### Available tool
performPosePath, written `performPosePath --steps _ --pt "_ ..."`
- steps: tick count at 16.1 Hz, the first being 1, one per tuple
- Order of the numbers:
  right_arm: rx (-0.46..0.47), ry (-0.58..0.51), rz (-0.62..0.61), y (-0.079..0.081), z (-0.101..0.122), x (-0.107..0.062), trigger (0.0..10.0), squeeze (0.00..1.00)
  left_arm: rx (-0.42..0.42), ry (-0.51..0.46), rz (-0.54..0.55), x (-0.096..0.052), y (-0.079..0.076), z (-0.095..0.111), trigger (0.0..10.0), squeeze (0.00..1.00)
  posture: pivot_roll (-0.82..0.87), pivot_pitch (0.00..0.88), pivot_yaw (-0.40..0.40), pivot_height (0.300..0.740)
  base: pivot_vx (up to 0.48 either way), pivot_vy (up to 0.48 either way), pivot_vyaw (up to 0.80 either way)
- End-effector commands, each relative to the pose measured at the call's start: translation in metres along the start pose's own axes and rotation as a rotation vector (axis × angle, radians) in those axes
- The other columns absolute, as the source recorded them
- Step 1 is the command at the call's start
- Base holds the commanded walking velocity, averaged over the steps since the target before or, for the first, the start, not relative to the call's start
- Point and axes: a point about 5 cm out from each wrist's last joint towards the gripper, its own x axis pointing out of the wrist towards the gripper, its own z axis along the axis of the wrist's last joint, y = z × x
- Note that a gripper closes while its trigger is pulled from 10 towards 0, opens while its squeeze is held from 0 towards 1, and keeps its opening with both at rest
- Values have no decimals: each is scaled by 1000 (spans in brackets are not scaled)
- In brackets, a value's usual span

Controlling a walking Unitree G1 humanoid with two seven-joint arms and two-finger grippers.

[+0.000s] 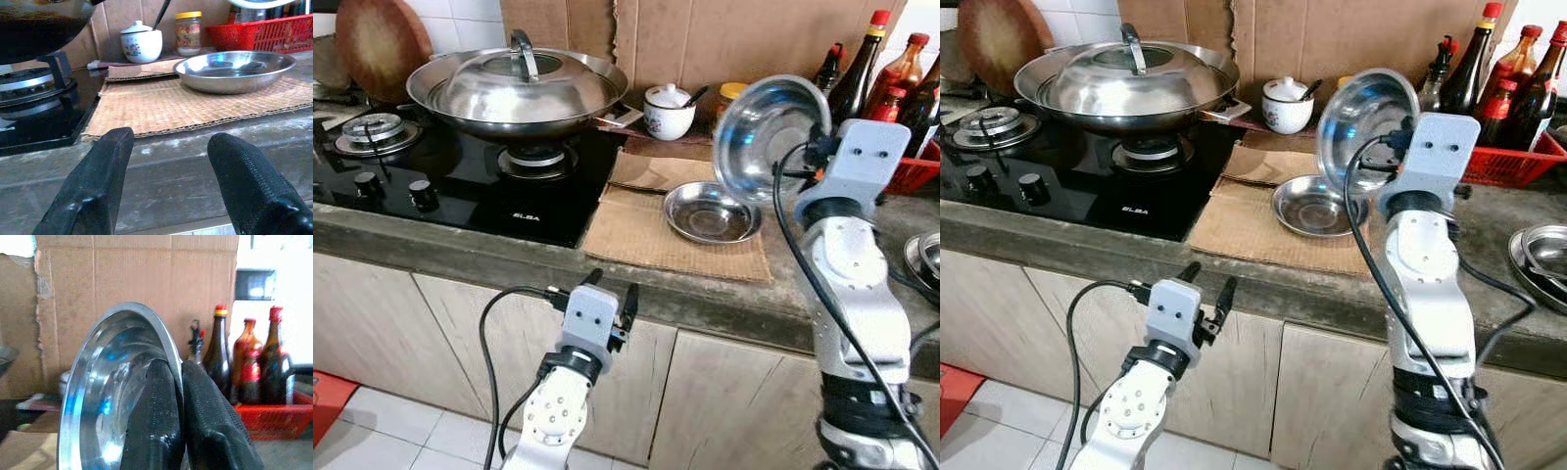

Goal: Kitchen organization

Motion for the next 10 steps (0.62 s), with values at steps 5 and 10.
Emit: performPosePath --steps 5,10 --pt "-145 -87 70 2 -8 -29 0 0 -6 -44 20 0 4 12 10000 0 70 0 -46 740 0 0 0" --pt "-186 -148 23 -3 -3 -36 0 0 -1 -62 25 1 8 15 10000 0 68 0 -37 740 0 0 0"
